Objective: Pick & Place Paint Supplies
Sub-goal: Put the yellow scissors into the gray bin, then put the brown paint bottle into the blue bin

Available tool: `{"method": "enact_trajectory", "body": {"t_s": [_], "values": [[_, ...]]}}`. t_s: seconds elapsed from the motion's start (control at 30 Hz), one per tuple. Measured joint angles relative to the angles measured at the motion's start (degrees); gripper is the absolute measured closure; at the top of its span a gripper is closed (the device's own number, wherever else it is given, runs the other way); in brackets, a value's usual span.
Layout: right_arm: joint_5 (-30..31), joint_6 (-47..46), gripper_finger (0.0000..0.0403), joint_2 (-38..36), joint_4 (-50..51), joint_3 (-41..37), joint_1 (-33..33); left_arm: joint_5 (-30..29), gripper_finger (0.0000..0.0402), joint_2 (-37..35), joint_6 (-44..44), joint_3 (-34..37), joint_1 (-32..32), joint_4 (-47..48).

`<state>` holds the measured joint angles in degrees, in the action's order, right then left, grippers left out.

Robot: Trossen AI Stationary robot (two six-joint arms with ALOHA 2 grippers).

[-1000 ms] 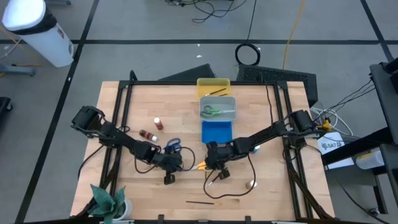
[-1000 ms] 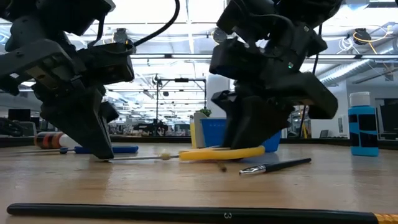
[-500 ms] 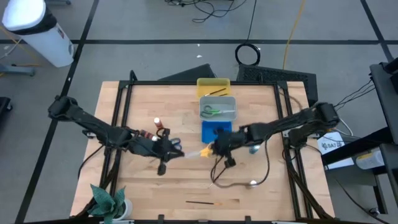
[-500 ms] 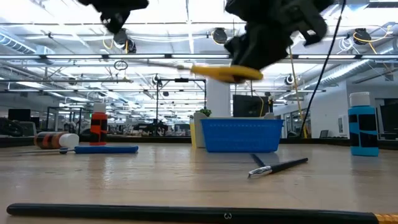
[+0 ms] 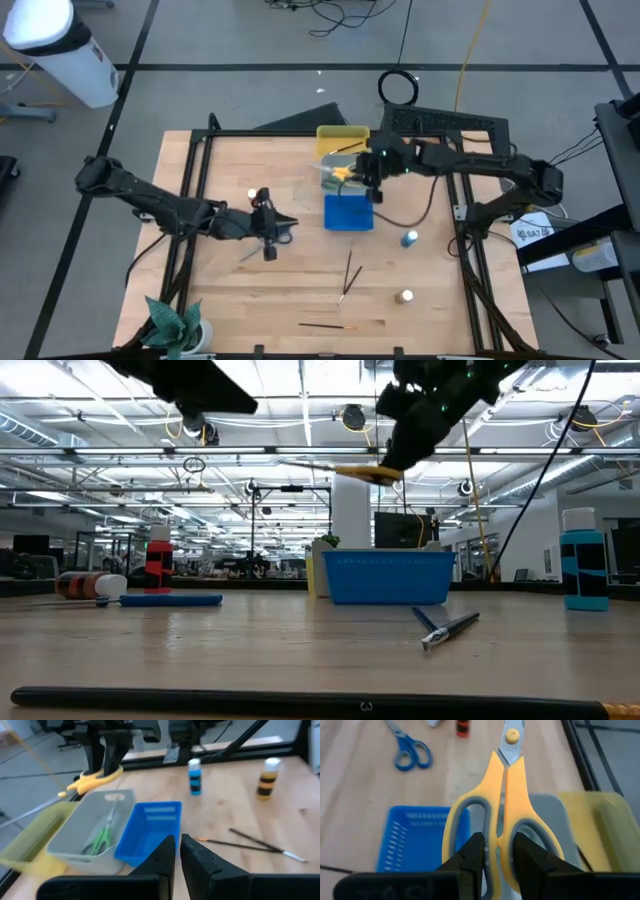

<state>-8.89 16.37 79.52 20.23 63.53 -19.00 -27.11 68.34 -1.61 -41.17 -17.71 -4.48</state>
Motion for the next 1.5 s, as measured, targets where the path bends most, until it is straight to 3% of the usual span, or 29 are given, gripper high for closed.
{"method": "enact_trajectory", "body": {"t_s": [0.23, 0.43, 0.53, 0.73, 1.13, 1.37, 1.5], "values": [[-0.36, 12.49, 0.0335, 1.23, 8.53, -0.04, -6.87, 0.11, 0.036, -0.04, -4.82, 1.46, 4.46, 4.41], [-0.07, 13.3, 0.0335, 1.21, 17.48, -0.04, -9.12, 0.2, 0.036, -0.04, -6.75, 4.16, 6.91, 4.29], [3.58, 13.22, 0.0335, 1.23, 20.34, -0.04, -9.12, 0.28, 0.036, -0.04, -7.8, 4.39, 7.95, 4.32], [4.47, 11.06, 0.0335, 1.46, 20.06, -0.15, -9.0, 0.28, 0.036, -0.04, -7.96, 4.39, 8.97, 3.86], [4.57, 9.28, 0.0331, 8.64, 12.9, -0.24, -8.29, 2.21, 0.036, -0.07, -8.22, 4.39, 9.06, 3.29], [4.57, 4.01, 0.0191, 8.18, 8.74, -0.2, -7.86, 2.69, 0.036, -0.07, -8.15, 4.39, 9.06, 3.29], [4.72, 3.82, 0.0137, 8.29, 8.38, -0.17, -7.48, 2.83, 0.036, -0.07, -8.15, 4.39, 9.06, 3.31]]}}
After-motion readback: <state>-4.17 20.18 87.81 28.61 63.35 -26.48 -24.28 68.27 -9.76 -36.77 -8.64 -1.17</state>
